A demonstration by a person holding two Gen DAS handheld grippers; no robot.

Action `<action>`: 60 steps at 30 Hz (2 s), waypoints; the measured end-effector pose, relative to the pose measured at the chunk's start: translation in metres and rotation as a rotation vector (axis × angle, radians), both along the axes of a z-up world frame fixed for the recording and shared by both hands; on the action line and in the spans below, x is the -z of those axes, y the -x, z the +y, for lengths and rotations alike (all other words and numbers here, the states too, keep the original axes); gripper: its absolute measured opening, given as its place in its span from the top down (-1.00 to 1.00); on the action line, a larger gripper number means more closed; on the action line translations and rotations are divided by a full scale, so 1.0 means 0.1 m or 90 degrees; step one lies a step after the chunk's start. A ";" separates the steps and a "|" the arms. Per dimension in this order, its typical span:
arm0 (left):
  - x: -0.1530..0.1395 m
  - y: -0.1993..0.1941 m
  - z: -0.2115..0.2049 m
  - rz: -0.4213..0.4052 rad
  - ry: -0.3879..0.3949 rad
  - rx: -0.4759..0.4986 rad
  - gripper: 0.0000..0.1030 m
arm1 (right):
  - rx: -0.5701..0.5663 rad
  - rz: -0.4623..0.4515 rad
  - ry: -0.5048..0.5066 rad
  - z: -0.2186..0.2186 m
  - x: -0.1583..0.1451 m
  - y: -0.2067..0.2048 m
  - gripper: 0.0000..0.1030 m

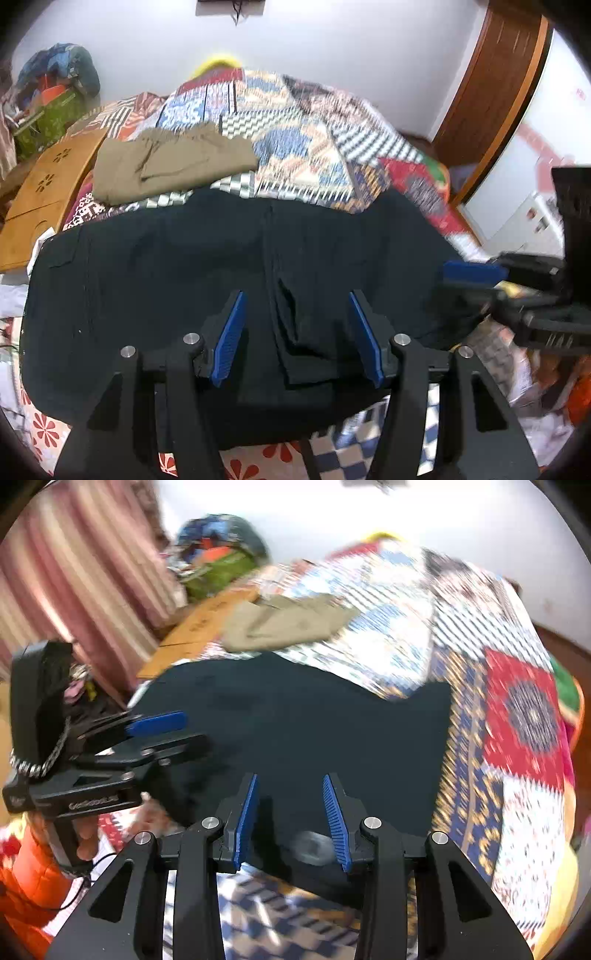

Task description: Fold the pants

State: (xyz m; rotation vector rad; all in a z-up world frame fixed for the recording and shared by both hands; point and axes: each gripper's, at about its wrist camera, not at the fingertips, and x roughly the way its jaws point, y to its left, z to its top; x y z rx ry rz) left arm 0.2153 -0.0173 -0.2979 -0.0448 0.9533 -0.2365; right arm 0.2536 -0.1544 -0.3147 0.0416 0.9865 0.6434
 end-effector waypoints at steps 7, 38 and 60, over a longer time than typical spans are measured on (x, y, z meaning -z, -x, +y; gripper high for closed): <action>0.38 0.08 0.00 0.050 -0.005 0.008 -0.28 | 0.007 0.035 0.012 -0.26 0.29 0.07 0.33; 0.16 1.07 1.82 0.045 0.114 -0.297 -0.67 | -0.087 -0.088 0.018 0.65 -0.21 0.05 0.08; 0.69 0.70 2.25 0.080 0.293 -0.372 -0.55 | -0.104 -0.004 0.061 0.85 0.26 -0.07 0.01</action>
